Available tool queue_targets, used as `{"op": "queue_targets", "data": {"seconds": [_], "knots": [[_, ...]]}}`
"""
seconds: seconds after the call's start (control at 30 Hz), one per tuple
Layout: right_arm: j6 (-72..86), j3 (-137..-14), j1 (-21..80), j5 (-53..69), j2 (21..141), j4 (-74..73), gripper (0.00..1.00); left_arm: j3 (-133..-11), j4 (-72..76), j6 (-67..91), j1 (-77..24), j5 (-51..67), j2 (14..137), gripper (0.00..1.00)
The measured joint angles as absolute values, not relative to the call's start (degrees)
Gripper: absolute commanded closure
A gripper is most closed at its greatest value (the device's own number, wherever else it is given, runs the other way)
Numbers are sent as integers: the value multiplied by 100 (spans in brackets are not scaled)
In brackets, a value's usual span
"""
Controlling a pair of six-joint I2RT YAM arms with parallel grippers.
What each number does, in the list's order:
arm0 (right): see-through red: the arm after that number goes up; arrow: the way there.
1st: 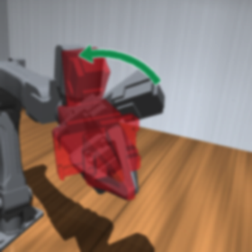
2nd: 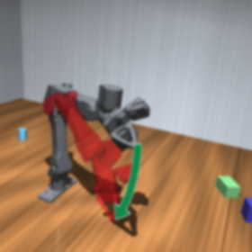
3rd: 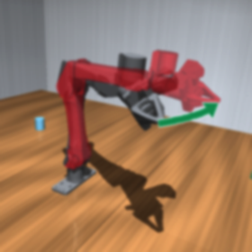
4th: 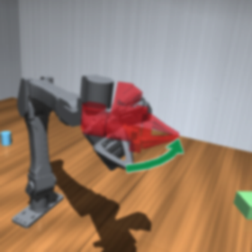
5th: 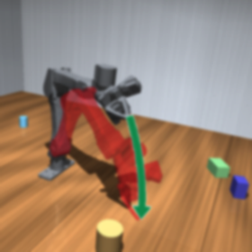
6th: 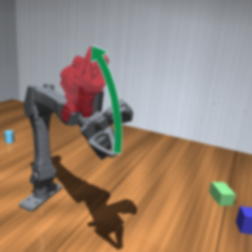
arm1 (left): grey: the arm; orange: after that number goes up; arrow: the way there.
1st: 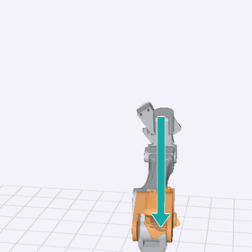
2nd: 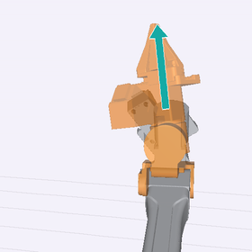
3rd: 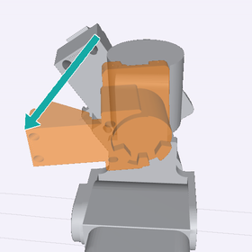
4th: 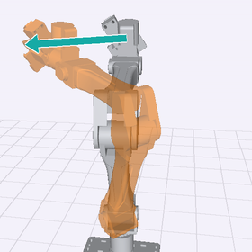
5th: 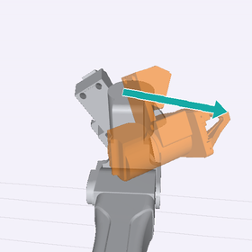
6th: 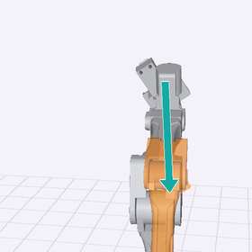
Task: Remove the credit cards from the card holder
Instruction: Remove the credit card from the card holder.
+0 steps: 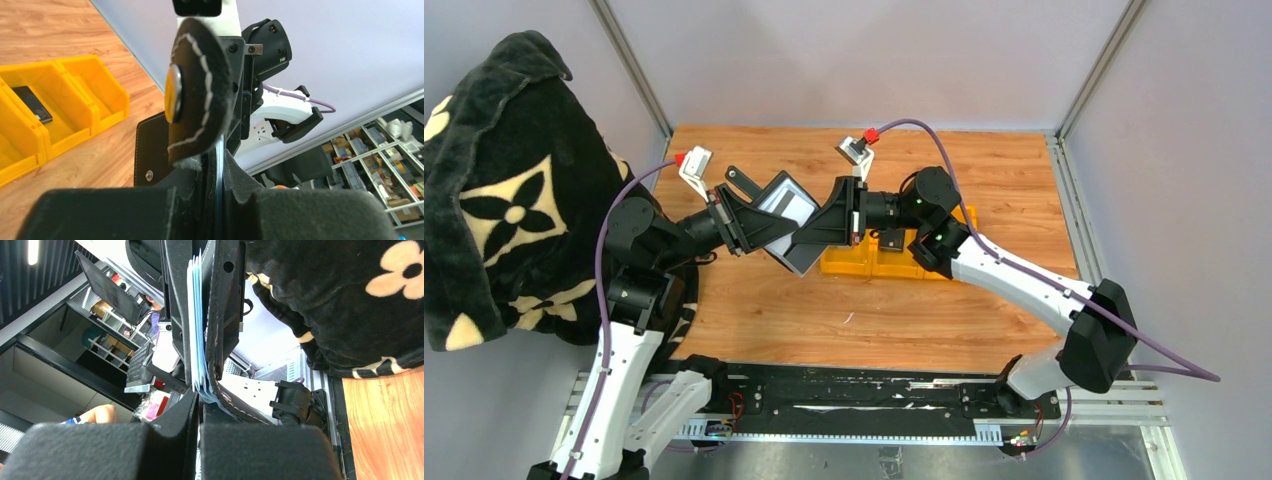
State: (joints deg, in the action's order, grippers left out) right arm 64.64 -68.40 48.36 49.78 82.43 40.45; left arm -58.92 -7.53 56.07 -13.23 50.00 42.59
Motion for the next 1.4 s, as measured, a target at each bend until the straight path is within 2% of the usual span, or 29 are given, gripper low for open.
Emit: {"op": "queue_targets", "data": {"seconds": [0.3, 0.4, 0.5, 0.63, 0.83, 0.93, 1.13, 1.23, 1.3, 1.33, 1.4], "knots": [[6386, -6425, 4888, 4731, 7988, 4230, 100, -5892, -814, 5686, -1374, 5133, 4300, 92], [6364, -6342, 4890, 4689, 7937, 4254, 100, -5892, -858, 5712, -1374, 5148, 4309, 100], [6344, -6309, 4888, 4672, 7900, 4244, 74, -5892, -871, 5719, -1374, 5148, 4307, 100], [6392, -6265, 4823, 4536, 7800, 4272, 63, -5896, -871, 5699, -1367, 5146, 4265, 100], [6611, -6265, 4744, 4289, 7756, 4333, 63, -5944, -867, 5568, -1358, 5037, 4248, 100], [6674, -6311, 4744, 4226, 7804, 4320, 69, -5944, -867, 5476, -1356, 4989, 4233, 99], [6751, -6532, 4744, 4185, 7957, 4071, 72, -5922, -834, 5207, -1319, 4923, 4117, 87], [6768, -6595, 4744, 4187, 7983, 3983, 73, -5848, -733, 5081, -1308, 4930, 4047, 85], [6772, -6606, 4746, 4193, 8001, 3962, 74, -5800, -696, 5011, -1308, 4934, 4014, 80], [6775, -6615, 4746, 4200, 8014, 3946, 76, -5758, -663, 4967, -1302, 4939, 3997, 73], [6768, -6643, 4746, 4195, 8055, 3894, 86, -5697, -593, 4936, -1291, 4971, 3972, 65]]}}
